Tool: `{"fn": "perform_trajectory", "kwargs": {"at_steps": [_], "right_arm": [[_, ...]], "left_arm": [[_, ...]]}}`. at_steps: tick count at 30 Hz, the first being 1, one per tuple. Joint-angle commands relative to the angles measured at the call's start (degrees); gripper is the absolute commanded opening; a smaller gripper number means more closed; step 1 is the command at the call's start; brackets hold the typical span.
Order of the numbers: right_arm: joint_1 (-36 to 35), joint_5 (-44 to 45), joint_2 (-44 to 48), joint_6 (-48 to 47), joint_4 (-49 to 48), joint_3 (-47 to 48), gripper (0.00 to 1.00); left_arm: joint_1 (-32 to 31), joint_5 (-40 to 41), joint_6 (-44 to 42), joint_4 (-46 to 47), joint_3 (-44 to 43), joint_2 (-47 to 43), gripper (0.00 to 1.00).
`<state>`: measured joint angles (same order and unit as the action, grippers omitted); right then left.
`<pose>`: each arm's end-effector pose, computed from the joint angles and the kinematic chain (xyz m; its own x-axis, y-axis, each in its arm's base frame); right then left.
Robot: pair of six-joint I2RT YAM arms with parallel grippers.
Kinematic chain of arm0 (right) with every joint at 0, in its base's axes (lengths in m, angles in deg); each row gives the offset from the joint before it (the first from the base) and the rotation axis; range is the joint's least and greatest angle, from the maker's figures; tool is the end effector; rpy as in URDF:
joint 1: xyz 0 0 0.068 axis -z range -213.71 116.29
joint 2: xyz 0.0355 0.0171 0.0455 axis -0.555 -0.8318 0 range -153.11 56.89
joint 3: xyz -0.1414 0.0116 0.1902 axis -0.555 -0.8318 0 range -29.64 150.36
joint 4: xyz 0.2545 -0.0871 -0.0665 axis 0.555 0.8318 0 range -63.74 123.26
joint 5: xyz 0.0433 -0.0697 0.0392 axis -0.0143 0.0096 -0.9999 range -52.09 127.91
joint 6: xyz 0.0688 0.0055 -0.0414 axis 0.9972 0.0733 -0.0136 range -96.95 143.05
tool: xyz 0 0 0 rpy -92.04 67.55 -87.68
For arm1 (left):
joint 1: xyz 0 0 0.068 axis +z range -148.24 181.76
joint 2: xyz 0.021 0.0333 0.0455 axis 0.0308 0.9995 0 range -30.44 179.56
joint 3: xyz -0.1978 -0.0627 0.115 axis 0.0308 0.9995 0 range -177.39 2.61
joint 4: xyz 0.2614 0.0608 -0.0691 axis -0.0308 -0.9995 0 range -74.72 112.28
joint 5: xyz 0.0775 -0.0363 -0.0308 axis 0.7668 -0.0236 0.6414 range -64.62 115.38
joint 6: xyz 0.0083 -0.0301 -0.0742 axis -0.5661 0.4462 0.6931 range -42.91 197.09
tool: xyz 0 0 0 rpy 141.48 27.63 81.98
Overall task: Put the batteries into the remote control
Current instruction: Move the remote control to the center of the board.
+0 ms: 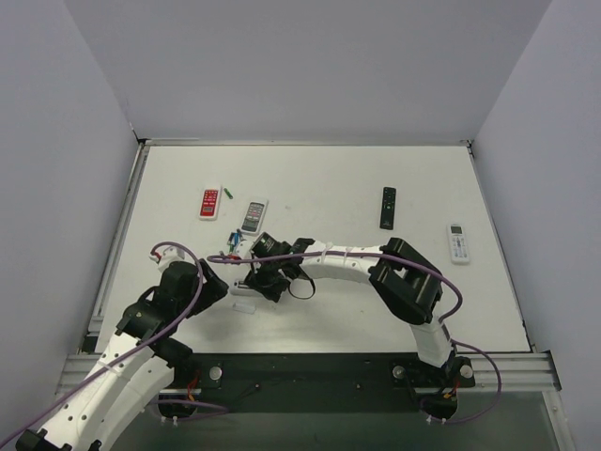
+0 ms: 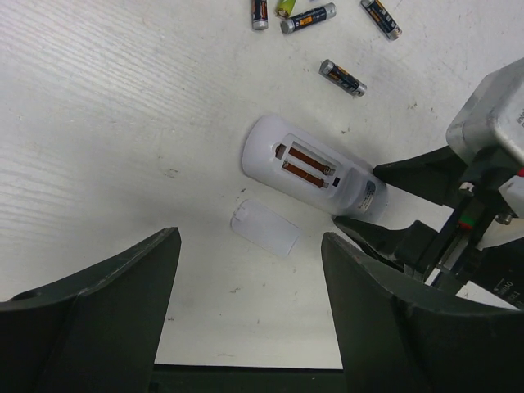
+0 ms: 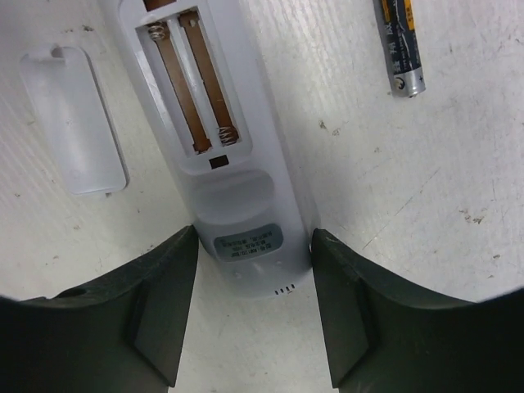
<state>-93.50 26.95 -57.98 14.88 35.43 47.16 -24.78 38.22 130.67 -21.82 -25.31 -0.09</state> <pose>0.2176 0.3999 0.1009 -0.2360 -0.6823 -0.6919 -0.9566 0.2885 0.0418 0.1730 -0.0690 0.1741 -0.6259 -0.5643 -0.5383 -0.3448 0.8194 -0.4580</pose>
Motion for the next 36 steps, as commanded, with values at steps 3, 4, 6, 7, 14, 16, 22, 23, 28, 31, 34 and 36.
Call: {"fn": "perform_trajectory", "kwargs": {"at_steps": [3, 4, 6, 7, 14, 16, 22, 23, 28, 31, 34, 36], "right_arm": [[-0.2, 5.5, 4.4, -0.9, 2.3, -4.0, 0.36], [-0.1, 6.0, 5.1, -0.7, 2.3, -5.0, 0.30], [0.2, 8.0, 7.9, 0.7, 2.3, -8.1, 0.22], [0.4, 8.5, 9.1, 1.4, 2.4, -9.1, 0.16], [4.9, 13.1, 21.4, 12.8, 3.4, -21.1, 0.09], [7.0, 15.9, 24.1, 17.3, 4.1, -23.3, 0.09], [10.0, 21.1, 24.3, 26.1, 5.2, -25.4, 0.10], [10.2, 21.6, 23.8, 27.4, 5.8, -25.3, 0.10], [10.8, 19.3, 21.6, 32.2, 6.1, -25.5, 0.19], [11.0, 17.9, 22.1, 32.8, 6.0, -25.7, 0.35], [11.4, 16.8, 24.3, 32.2, 5.9, -26.4, 0.47], [11.4, 16.8, 27.0, 32.0, 5.7, -27.3, 0.60]], "left_arm": [[0.2, -1.1, -1.4, 1.6, -2.4, 0.9, 0.80], [0.2, -1.6, -1.5, 3.1, -2.3, 1.2, 0.80], [0.2, -2.3, -2.0, 4.6, -2.0, 1.9, 0.80], [0.2, -2.6, -2.0, 5.8, -1.9, 2.3, 0.80], [0.3, -1.4, -3.3, 9.4, -2.4, 7.1, 0.80], [0.3, -0.5, -3.4, 9.8, -3.5, 9.0, 0.80], [0.9, 3.7, -4.6, 13.1, -7.2, 19.2, 0.77], [1.4, 3.9, -5.5, 13.9, -7.8, 21.6, 0.77], [8.4, 0.4, -7.9, 20.7, -9.5, 29.8, 0.75], [11.5, -0.7, -9.5, 24.4, -10.3, 34.8, 0.74], [12.7, -1.0, -11.1, 25.9, -12.5, 40.0, 0.71], [12.9, -1.4, -11.9, 26.2, -13.9, 43.6, 0.71]]}}
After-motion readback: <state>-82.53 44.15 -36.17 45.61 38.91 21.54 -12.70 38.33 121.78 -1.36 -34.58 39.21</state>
